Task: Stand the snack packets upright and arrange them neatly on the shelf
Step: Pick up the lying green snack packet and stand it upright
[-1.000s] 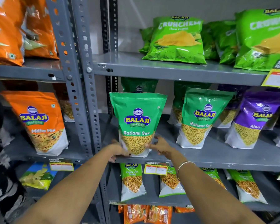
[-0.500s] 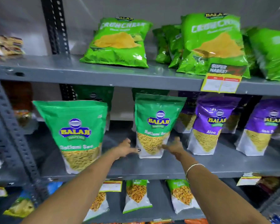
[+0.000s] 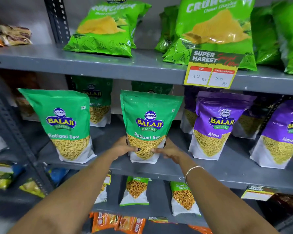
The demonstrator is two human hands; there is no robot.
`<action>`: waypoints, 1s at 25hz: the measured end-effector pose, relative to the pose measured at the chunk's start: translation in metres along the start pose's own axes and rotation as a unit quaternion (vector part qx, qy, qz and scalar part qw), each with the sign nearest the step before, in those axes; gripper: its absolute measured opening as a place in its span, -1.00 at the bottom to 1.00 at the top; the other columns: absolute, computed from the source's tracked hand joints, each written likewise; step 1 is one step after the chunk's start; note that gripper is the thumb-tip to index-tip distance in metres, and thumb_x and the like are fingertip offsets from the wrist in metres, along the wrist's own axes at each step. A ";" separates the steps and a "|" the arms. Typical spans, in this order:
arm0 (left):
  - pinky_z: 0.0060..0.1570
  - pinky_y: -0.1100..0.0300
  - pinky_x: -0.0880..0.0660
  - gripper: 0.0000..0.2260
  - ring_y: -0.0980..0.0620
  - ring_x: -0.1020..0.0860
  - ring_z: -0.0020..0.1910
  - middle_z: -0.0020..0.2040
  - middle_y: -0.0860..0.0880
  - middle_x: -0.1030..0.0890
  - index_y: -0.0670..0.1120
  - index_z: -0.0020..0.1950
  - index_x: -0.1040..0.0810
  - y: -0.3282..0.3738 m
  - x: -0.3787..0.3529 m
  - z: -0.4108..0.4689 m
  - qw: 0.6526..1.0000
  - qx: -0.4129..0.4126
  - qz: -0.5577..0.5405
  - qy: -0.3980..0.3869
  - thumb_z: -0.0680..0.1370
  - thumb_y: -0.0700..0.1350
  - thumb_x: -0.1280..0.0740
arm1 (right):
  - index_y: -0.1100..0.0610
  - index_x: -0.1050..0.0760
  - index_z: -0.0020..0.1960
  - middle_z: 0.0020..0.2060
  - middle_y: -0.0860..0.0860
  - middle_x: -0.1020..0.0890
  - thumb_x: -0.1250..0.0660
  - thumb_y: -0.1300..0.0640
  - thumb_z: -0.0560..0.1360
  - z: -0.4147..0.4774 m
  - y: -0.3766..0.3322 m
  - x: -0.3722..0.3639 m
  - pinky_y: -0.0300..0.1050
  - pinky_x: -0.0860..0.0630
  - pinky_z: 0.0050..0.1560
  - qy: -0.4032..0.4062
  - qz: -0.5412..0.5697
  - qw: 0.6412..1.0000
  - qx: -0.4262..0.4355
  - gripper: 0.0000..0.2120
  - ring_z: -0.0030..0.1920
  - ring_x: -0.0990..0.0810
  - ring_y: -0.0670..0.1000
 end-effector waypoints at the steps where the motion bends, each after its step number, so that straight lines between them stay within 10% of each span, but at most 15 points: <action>1: 0.18 0.14 -0.42 -0.50 -0.11 -0.48 0.28 0.30 -0.14 -0.54 -0.19 0.28 -0.44 -0.002 0.000 -0.005 1.000 0.002 0.009 0.001 0.37 -0.23 -0.48 | 0.23 -0.24 0.39 0.26 0.11 -0.49 -0.42 0.41 0.36 -0.005 0.003 -0.002 -0.38 -0.50 -0.17 0.011 0.000 1.000 -0.001 -0.34 0.13 -0.51 -0.04; 4: 0.06 0.20 -0.39 -0.53 -0.11 -0.49 0.26 0.28 -0.15 -0.55 -0.21 0.26 -0.46 -0.006 -0.001 -0.024 1.000 -0.001 0.023 0.013 0.38 -0.22 -0.47 | 0.23 -0.22 0.39 0.28 0.09 -0.47 -0.44 0.39 0.35 -0.021 0.009 -0.009 -0.10 -0.40 0.11 0.039 0.006 0.999 -0.010 -0.31 0.28 -0.42 0.02; 11: 0.16 0.13 -0.40 -0.51 -0.12 -0.48 0.28 0.30 -0.14 -0.54 -0.19 0.27 -0.46 -0.011 0.002 -0.033 0.999 -0.004 0.039 0.001 0.37 -0.17 -0.49 | 0.18 -0.24 0.40 0.36 0.12 -0.44 -0.45 0.31 0.36 -0.034 0.012 -0.016 -0.28 -0.40 -0.18 0.067 -0.002 0.997 -0.032 -0.32 0.31 -0.42 0.11; 16: 0.25 0.07 -0.40 -0.53 -0.12 -0.46 0.30 0.32 -0.14 -0.53 -0.19 0.28 -0.45 -0.010 0.003 -0.031 0.999 -0.017 0.035 -0.017 0.40 -0.17 -0.46 | 0.12 -0.23 0.42 0.40 0.11 -0.41 -0.47 0.25 0.35 -0.031 0.016 -0.017 0.03 -0.40 0.22 0.086 -0.011 0.995 -0.043 -0.28 0.36 -0.39 0.15; 21: 0.17 0.04 -0.42 -0.46 -0.11 -0.42 0.30 0.34 -0.10 -0.43 -0.16 0.35 -0.31 -0.007 0.004 -0.036 0.992 0.036 0.084 -0.086 0.44 -0.15 -0.42 | 0.20 -0.23 0.41 0.33 0.13 -0.44 -0.43 0.19 0.40 -0.033 0.015 -0.012 -0.30 -0.35 -0.32 0.068 -0.045 0.995 -0.062 -0.35 0.09 -0.40 0.00; 25: 0.30 0.10 -0.42 -0.76 -0.01 -0.55 0.07 0.29 -0.10 -0.51 -0.16 0.03 -0.43 -0.009 0.008 -0.040 0.913 0.206 0.275 -0.220 0.50 -0.02 -0.33 | 0.24 -0.40 0.13 0.00 0.09 -0.48 -0.45 0.01 0.38 -0.030 0.026 0.027 -0.21 -0.34 -0.42 0.070 -0.152 0.972 -0.165 -0.54 -0.12 -0.46 0.05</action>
Point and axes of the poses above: each hand's wrist, its own z-axis towards the middle knuckle, its own x-axis out of the back of the hand, y = z × x, the point moved 3 cm from there along z, towards the middle knuckle
